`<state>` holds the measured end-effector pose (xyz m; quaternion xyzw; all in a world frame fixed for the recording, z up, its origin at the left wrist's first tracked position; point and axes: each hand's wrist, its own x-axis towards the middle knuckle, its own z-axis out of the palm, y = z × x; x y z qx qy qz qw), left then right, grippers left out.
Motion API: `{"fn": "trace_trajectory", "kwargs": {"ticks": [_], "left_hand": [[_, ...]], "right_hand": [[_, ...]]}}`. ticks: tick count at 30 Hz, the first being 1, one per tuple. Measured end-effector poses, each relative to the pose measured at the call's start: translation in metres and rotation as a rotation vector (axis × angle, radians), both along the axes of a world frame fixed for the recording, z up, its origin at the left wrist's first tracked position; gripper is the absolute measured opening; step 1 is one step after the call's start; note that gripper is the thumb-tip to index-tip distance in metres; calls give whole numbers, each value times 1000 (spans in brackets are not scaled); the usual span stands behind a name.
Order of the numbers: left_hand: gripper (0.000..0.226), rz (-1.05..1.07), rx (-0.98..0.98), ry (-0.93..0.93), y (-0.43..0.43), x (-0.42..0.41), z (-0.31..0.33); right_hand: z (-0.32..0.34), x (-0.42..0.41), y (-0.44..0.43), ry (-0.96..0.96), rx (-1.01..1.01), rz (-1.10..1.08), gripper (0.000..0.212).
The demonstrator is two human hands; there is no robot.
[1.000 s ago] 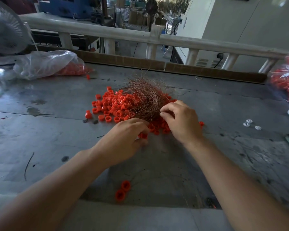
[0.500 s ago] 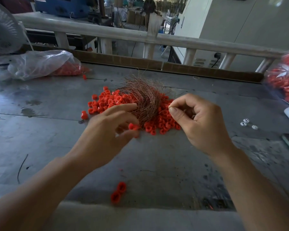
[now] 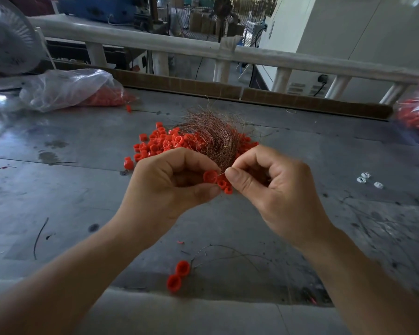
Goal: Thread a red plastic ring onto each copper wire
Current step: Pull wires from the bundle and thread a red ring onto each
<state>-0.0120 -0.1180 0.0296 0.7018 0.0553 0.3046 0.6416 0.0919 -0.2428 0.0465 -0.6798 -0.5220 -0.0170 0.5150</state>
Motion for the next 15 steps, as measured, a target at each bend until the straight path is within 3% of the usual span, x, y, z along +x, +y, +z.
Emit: {"fn": "trace_trajectory", "kwargs": {"ticks": [15], "left_hand": [[26, -15, -34, 5, -1, -2, 1]], "right_hand": [[3, -3, -1, 53, -4, -2, 13]]}}
